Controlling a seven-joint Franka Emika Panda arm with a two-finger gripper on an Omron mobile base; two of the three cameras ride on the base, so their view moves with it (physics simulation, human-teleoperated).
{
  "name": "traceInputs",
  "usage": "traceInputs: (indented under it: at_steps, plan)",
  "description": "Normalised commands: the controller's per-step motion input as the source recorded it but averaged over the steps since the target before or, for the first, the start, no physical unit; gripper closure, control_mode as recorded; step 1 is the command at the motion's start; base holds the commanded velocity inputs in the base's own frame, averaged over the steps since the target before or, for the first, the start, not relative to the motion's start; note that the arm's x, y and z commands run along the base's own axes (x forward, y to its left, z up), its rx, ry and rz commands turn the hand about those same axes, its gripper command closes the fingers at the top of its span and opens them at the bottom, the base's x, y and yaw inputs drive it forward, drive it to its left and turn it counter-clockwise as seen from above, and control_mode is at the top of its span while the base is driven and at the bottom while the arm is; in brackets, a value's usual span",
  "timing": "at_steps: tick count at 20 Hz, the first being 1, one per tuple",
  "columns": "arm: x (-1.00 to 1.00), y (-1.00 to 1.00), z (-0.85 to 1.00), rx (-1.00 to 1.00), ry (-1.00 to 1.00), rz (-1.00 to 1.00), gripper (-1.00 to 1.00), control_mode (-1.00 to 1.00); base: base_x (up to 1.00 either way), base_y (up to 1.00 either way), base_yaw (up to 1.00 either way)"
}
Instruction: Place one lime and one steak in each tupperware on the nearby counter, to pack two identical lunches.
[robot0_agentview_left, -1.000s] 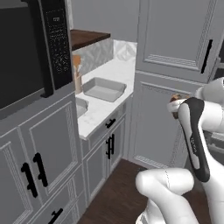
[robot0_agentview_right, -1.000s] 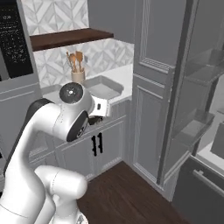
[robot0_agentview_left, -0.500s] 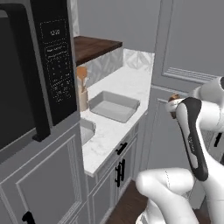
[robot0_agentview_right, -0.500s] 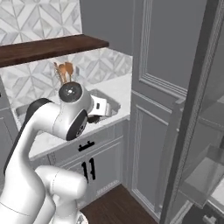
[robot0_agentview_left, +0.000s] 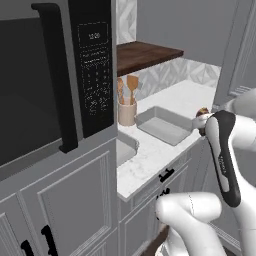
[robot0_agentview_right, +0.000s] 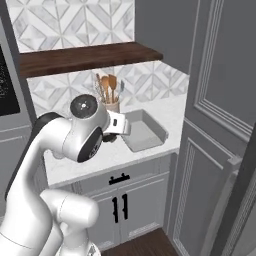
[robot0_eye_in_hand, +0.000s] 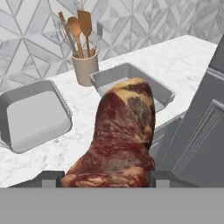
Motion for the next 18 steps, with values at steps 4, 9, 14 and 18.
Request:
traceInputs:
  at_steps: [4, 9, 14, 18]
  plan:
    - [0.0, 0.0, 0.0, 0.0, 0.0, 0.0, 1.0, 1.0, 0.64, -0.12, 0.36]
    - [0.98, -0.21, -0.12, 0.0, 0.03, 0.16, 1.0, -1.0, 0.0, 0.0, 0.0]
    - [1.0, -0.16, -0.62, -0.03, 0.0, 0.1, 1.0, -1.0, 0.0, 0.0, 0.0]
    - [0.99, -0.28, -0.63, -0.08, 0.02, 0.09, 1.0, -1.0, 0.0, 0.0, 0.0]
